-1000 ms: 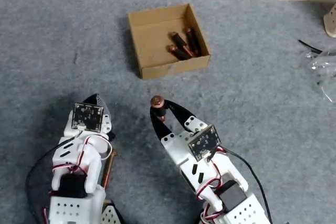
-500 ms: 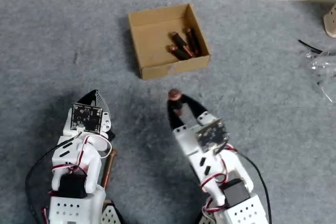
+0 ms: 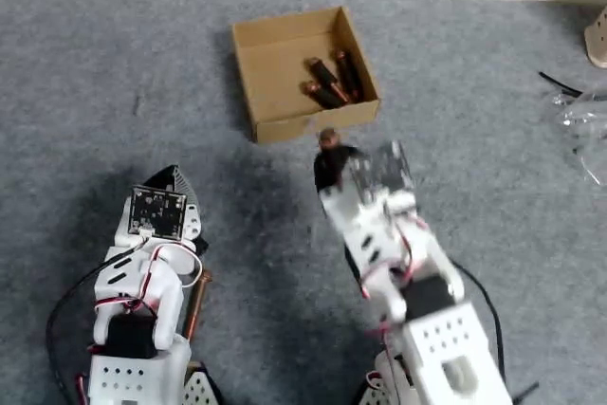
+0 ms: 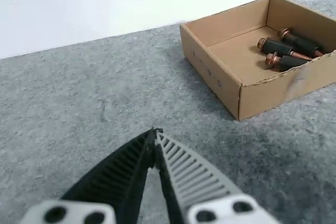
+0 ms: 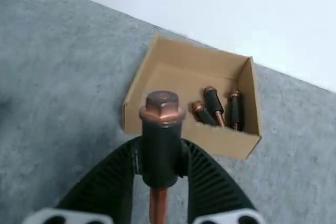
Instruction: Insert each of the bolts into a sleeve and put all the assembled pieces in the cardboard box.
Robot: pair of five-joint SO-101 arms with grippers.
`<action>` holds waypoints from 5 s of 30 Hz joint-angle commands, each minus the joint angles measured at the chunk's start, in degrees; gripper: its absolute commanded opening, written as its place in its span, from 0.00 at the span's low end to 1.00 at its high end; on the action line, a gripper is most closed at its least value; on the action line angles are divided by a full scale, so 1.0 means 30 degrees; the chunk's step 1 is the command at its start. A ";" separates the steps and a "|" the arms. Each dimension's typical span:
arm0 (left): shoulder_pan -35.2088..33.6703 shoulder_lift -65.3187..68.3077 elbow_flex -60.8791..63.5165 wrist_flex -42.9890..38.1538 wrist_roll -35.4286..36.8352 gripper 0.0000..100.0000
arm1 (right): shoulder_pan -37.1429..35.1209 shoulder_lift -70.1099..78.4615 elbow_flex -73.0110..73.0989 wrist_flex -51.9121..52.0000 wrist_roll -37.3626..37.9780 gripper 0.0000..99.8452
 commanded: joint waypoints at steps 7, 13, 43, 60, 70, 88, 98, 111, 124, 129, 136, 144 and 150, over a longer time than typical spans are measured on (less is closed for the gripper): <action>-0.0249 -0.0249 -0.0337 -0.0029 -0.0059 0.01 | 0.2330 1.3495 -1.1941 0.0103 -0.0264 0.00; -0.0249 -0.0249 -0.0308 -0.0029 -0.0059 0.01 | 0.3062 2.0234 -1.8799 0.2535 -0.0264 0.00; -0.0220 -0.0249 0.0249 -0.1143 -0.0059 0.01 | 0.3033 3.2249 -3.2513 0.9040 -0.0205 0.01; -0.0220 -0.0249 0.0308 -0.1260 -0.0059 0.01 | 0.3092 3.3568 -3.2425 0.9333 -0.0176 0.07; -0.0220 -0.0249 0.0308 -0.1260 -0.0088 0.01 | 0.3121 3.3421 -3.2571 1.1209 -0.0176 0.26; -0.0220 -0.0249 0.0308 -0.1260 -0.0088 0.01 | 0.2974 3.0256 -3.8755 1.8564 -0.0293 0.26; -0.0249 -0.0249 0.0308 -0.1260 -0.0088 0.01 | 0.1861 2.8469 -4.2652 2.5011 -0.0293 0.26; -0.0718 -0.0249 0.0278 -0.1260 -0.0029 0.01 | 0.0161 2.3751 -4.1656 2.6447 -0.1465 0.26; -0.0747 -0.0249 0.0278 -0.1260 -0.0029 0.01 | -0.2681 1.6571 -3.2337 2.6388 -0.1348 0.26; -0.1040 -0.0249 0.0132 -0.1201 0.0029 0.01 | -0.3326 1.4637 -2.7824 2.5978 -0.0791 0.26; -0.2974 -0.0249 -0.0425 -0.1114 0.1407 0.01 | -0.4264 1.1590 -1.9912 2.1407 -0.0527 0.26; -0.3795 -0.0249 -0.1890 0.0674 0.1993 0.01 | -0.4440 1.0799 -1.0916 1.5575 -0.0557 0.26; -0.3619 -0.0249 -0.1978 0.0821 0.1993 0.01 | -0.4381 1.0623 -0.9568 1.4549 -0.0967 0.26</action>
